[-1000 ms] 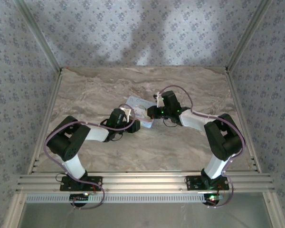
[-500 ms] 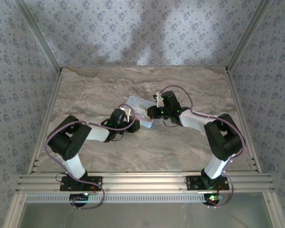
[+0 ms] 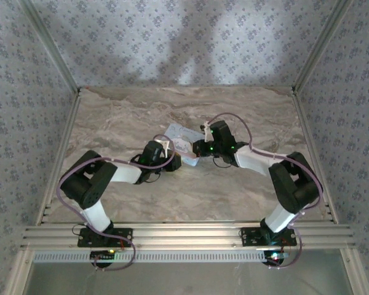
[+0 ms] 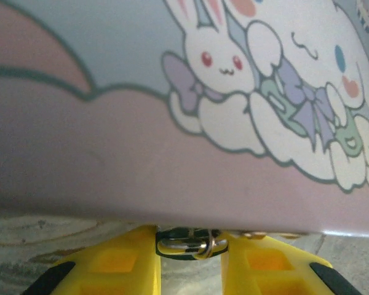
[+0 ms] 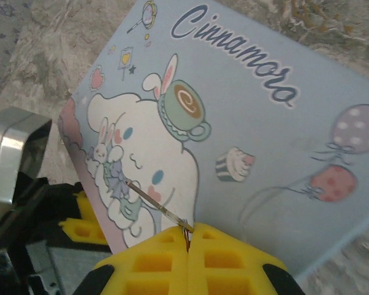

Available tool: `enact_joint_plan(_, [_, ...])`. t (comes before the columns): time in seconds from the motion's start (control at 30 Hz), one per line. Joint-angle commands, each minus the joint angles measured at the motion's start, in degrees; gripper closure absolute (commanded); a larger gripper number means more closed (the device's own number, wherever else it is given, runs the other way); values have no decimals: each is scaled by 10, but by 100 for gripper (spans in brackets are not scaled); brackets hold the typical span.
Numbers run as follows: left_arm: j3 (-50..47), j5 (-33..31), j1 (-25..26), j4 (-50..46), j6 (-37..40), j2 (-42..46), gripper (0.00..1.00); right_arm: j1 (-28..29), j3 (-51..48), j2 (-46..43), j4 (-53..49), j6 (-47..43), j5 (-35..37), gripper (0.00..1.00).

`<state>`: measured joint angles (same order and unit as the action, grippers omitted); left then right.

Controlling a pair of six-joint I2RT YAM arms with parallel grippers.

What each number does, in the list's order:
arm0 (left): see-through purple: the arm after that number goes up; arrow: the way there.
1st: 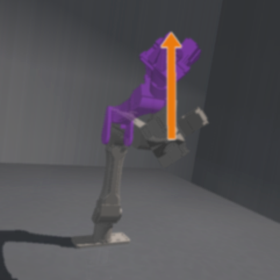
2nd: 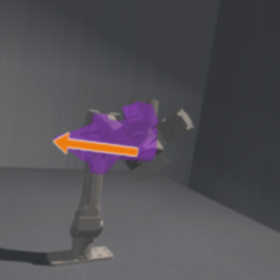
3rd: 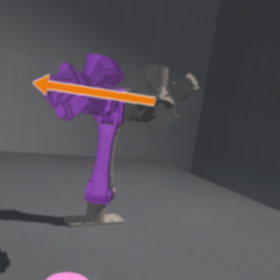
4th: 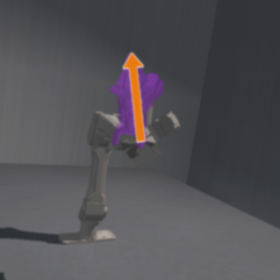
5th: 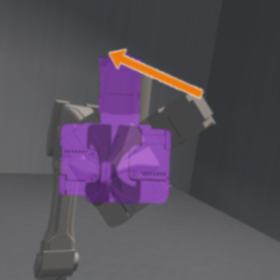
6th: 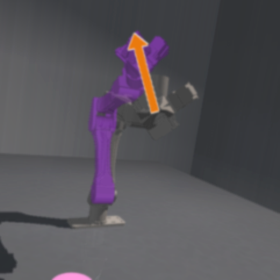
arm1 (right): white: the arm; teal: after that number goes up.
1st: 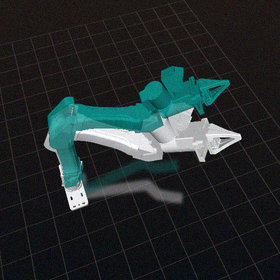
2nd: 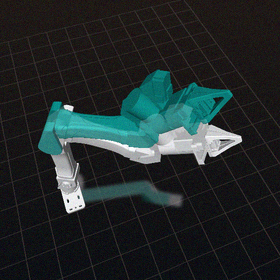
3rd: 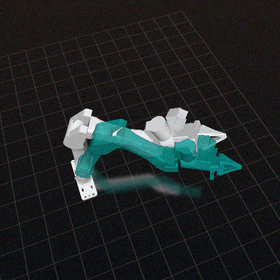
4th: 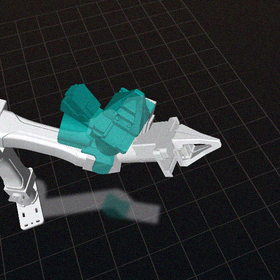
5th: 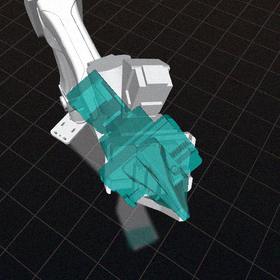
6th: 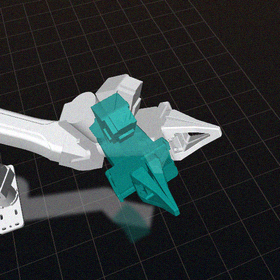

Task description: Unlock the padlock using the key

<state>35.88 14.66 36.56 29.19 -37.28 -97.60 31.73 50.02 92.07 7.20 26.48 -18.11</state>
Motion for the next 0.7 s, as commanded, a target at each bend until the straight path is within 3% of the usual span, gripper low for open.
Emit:
enact_joint_plan(0.0, [17,20,4,-27,-37,44,75,9,-21,-56,-15,-18,55,100])
enact_joint_plan(0.37, [52,37,17,-92,-142,94,84,71,-56,-157,-126,-53,205,100])
enact_joint_plan(0.67, [76,25,19,-112,-238,98,87,114,-87,-168,-157,-18,221,100])
